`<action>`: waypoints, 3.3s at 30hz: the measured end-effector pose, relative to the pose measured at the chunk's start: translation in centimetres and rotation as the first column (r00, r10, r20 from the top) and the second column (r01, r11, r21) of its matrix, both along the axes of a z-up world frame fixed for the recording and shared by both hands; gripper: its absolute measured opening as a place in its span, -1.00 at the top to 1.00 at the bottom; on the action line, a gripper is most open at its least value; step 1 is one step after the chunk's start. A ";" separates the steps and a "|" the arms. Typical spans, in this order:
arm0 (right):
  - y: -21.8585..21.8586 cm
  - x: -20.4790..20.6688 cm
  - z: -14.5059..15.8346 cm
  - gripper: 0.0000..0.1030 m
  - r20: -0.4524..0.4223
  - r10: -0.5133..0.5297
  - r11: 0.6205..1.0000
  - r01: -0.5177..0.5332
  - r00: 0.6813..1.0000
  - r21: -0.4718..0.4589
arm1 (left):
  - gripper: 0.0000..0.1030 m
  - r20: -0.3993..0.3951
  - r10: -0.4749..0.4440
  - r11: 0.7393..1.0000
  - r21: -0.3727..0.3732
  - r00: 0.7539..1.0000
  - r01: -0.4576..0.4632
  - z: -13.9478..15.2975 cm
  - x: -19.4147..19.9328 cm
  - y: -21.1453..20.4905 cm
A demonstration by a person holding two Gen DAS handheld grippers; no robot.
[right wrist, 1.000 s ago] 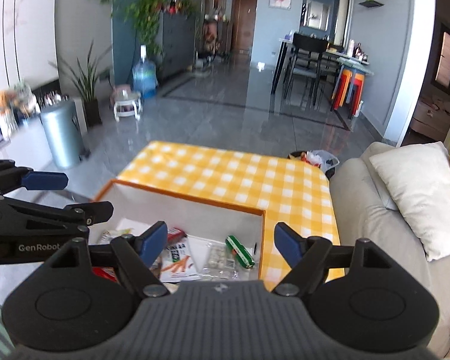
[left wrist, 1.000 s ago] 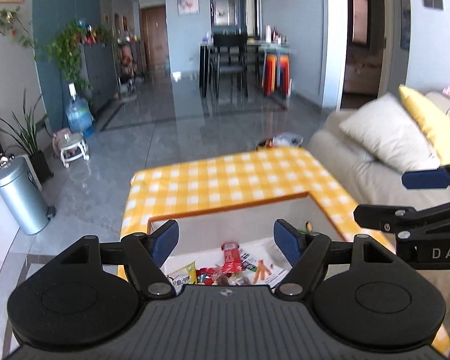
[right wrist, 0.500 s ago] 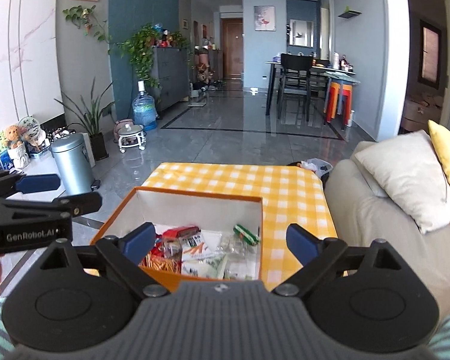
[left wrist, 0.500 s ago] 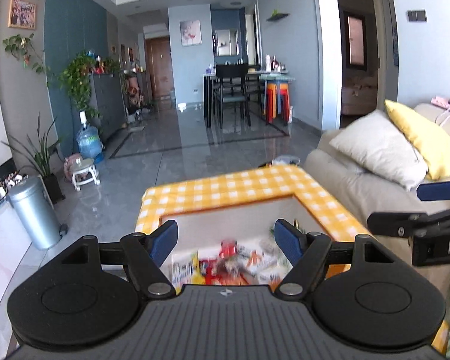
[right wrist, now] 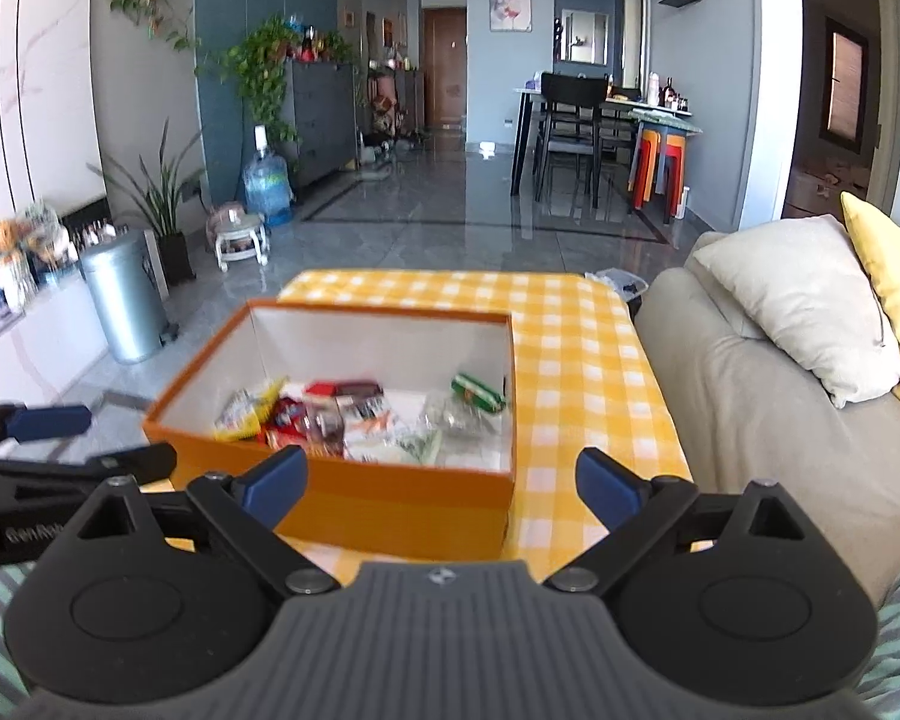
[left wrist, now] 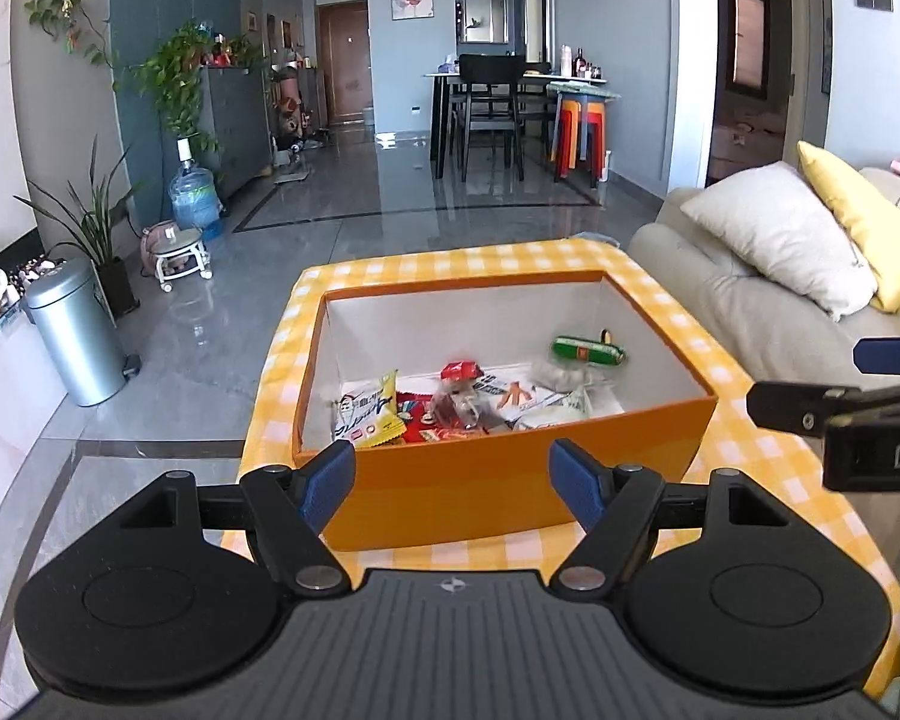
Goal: Organize snacks
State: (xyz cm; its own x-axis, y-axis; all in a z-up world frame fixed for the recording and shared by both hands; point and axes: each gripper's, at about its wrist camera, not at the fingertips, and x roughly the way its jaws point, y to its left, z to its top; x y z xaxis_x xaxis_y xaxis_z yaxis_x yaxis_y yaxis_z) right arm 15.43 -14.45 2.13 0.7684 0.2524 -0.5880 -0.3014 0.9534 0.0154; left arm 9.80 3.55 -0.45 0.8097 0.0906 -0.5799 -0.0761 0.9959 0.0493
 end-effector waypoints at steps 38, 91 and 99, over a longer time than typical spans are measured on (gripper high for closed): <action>-0.3 1.0 -1.5 -0.81 -0.055 -0.037 0.999 0.038 0.998 0.011 | -0.70 -0.089 0.041 0.999 0.034 0.995 -0.038 -0.6 0.0 -0.5; -0.3 1.0 -2.0 -0.87 -0.092 -0.040 0.999 0.041 0.995 0.006 | -0.70 -0.079 0.074 0.997 0.029 0.994 -0.072 0.5 -0.3 -0.3; -0.2 1.1 -2.0 -0.87 -0.098 -0.041 0.999 0.041 0.994 0.003 | -0.70 -0.086 0.077 0.997 0.016 0.993 -0.076 0.5 -0.3 -0.1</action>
